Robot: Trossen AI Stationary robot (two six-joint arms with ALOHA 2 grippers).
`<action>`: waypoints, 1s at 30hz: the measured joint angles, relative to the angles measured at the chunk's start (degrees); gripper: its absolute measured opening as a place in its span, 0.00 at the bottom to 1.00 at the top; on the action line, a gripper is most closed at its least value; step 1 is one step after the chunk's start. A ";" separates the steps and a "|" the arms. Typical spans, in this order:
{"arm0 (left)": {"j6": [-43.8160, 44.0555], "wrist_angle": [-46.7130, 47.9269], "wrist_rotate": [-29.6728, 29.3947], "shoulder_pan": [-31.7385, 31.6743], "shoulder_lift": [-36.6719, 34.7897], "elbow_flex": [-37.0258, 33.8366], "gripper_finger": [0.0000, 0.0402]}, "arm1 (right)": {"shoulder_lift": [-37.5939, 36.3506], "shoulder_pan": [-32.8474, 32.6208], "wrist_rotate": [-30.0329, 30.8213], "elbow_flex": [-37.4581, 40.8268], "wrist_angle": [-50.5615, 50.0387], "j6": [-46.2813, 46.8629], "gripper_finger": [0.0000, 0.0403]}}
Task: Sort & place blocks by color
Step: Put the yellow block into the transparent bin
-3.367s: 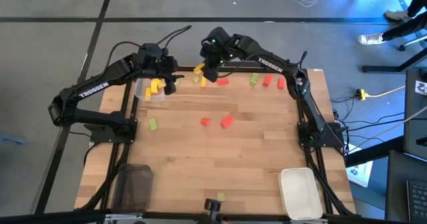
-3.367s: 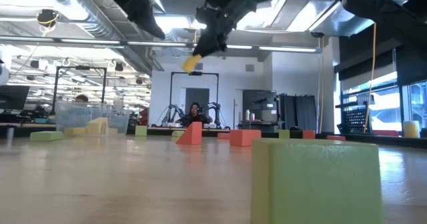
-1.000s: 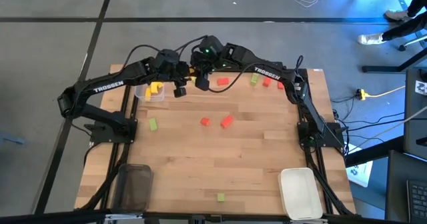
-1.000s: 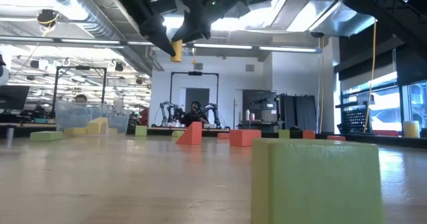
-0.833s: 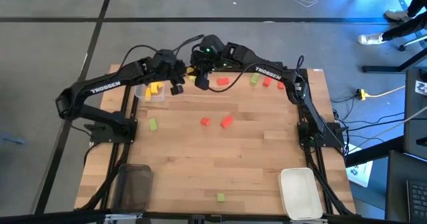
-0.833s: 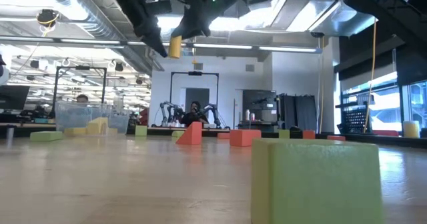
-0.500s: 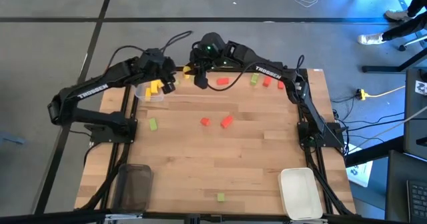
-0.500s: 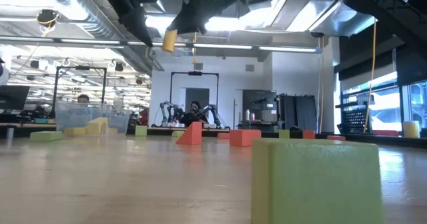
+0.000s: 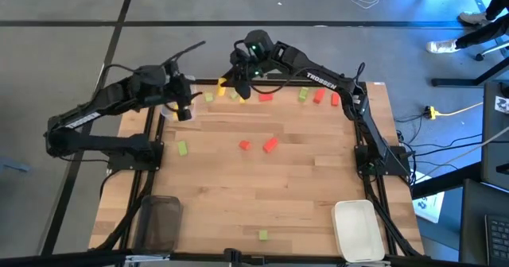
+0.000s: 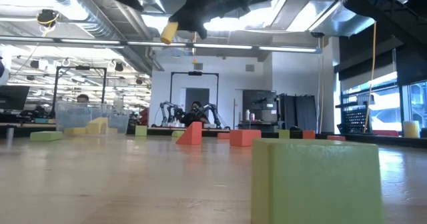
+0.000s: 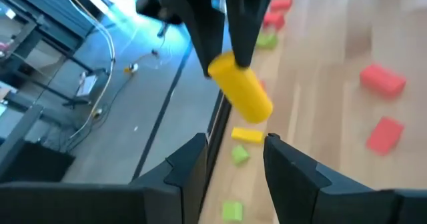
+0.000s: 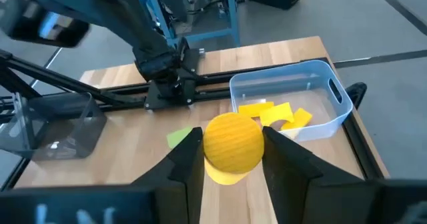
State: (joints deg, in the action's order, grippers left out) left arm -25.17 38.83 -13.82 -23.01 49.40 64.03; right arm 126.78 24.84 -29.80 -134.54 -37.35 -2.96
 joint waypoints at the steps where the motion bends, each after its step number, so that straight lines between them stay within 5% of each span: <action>1: 1.40 0.06 -0.04 0.28 -0.43 0.00 0.34 | 0.02 0.04 0.00 0.00 -0.05 0.02 0.30; 15: 14.30 0.47 -0.49 0.68 -0.20 0.00 0.34 | 0.09 0.09 0.15 0.04 -0.16 0.17 0.30; 30: 11.52 1.16 2.48 0.90 -0.38 0.00 0.34 | 0.09 0.09 0.16 0.09 -0.22 -0.04 0.30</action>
State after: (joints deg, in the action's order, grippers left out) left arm -13.65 39.99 -11.33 -22.11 49.01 64.03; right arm 126.87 24.93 -29.64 -134.45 -37.57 -3.01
